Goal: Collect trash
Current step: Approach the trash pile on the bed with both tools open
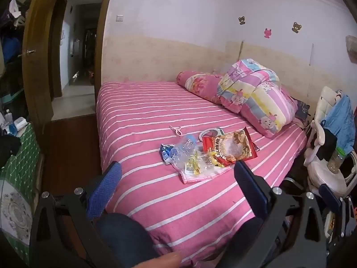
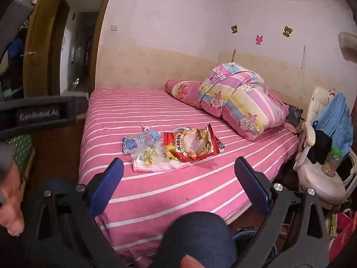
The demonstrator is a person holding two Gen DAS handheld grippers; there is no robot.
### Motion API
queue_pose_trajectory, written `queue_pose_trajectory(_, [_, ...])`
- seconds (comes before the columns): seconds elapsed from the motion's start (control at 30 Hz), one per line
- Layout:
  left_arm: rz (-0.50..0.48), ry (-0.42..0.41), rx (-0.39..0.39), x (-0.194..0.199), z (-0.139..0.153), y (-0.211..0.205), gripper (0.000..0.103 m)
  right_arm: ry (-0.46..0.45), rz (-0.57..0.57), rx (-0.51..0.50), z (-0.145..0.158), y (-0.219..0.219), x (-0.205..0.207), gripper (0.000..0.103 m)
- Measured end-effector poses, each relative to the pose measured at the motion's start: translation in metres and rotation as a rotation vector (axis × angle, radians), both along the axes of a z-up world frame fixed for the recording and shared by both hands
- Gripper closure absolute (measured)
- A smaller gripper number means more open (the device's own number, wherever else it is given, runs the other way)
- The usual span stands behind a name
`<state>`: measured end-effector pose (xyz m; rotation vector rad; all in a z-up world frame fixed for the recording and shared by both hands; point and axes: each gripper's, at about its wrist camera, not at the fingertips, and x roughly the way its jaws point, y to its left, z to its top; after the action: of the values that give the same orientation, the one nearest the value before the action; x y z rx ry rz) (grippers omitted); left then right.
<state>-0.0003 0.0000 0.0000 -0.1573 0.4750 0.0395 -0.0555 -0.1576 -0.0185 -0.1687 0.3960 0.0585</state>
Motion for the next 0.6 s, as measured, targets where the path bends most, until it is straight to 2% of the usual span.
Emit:
queue_pose_trajectory(0.23, [-0.011,0.012,0.015,0.000,-0.002,-0.006,0.005,0.018,-0.005,0.020,0.000,-0.008,0.013,0.005])
queue_pose_trajectory(0.3, [-0.017,0.022,0.021,0.002,-0.002,-0.010,0.005,-0.023,-0.018,0.044,0.007,-0.016,0.004,0.005])
queue_pose_trajectory(0.6, [-0.025,0.037,0.036,0.004,-0.005,-0.020,0.005,-0.030,-0.029,0.035,0.004,-0.019,0.013,0.005])
